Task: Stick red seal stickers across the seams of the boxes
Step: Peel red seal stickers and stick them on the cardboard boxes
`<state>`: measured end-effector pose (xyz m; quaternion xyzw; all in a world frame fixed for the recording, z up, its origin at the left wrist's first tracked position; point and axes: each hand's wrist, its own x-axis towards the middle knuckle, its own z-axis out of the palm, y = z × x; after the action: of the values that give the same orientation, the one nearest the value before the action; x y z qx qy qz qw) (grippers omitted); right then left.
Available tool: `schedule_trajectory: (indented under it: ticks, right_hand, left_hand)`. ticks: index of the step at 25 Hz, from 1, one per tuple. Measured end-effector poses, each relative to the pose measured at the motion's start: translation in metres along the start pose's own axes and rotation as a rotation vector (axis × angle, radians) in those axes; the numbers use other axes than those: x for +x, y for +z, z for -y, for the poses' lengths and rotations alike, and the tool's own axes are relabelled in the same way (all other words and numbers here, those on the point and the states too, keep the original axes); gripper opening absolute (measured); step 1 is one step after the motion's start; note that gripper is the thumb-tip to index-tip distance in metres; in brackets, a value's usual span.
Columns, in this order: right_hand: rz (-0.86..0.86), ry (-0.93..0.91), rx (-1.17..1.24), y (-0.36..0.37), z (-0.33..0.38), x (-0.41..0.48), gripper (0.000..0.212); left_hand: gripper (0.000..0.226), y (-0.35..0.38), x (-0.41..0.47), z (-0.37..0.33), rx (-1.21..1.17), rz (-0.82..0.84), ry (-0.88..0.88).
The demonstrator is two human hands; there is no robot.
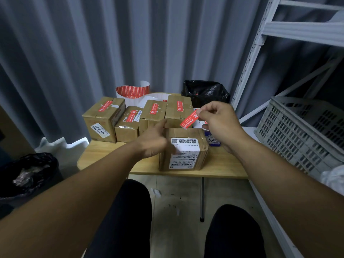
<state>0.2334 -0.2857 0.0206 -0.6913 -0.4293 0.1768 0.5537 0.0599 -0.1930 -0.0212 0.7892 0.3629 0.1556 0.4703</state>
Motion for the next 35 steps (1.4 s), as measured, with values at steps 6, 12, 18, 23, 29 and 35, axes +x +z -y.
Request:
schedule_trajectory:
  ticks: [6,12,18,23,29,35]
  right_hand:
    - [-0.031,0.036,0.070,0.003,0.003,-0.005,0.011]
    - [-0.024,0.068,0.120,0.003,0.007,-0.014,0.006]
    - [-0.048,0.142,0.136,0.002,-0.010,-0.015,0.021]
    - [-0.149,0.247,0.242,0.012,-0.031,-0.022,0.018]
    - [-0.175,0.251,0.224,0.015,-0.042,-0.023,0.018]
    - [-0.160,0.249,0.238,0.020,-0.047,-0.023,0.018]
  left_hand:
    - [0.058,0.002,-0.013,-0.030,-0.129,-0.173,0.122]
    - [0.016,0.008,-0.008,-0.032,-0.295,-0.201,0.093]
    - [0.013,-0.006,-0.009,-0.025,-0.349,-0.177,0.046]
    - [0.006,-0.007,-0.007,-0.025,-0.240,-0.187,-0.003]
    - [0.020,-0.005,-0.002,-0.033,-0.158,-0.181,-0.065]
    - [0.022,-0.005,0.001,-0.031,-0.091,-0.187,-0.095]
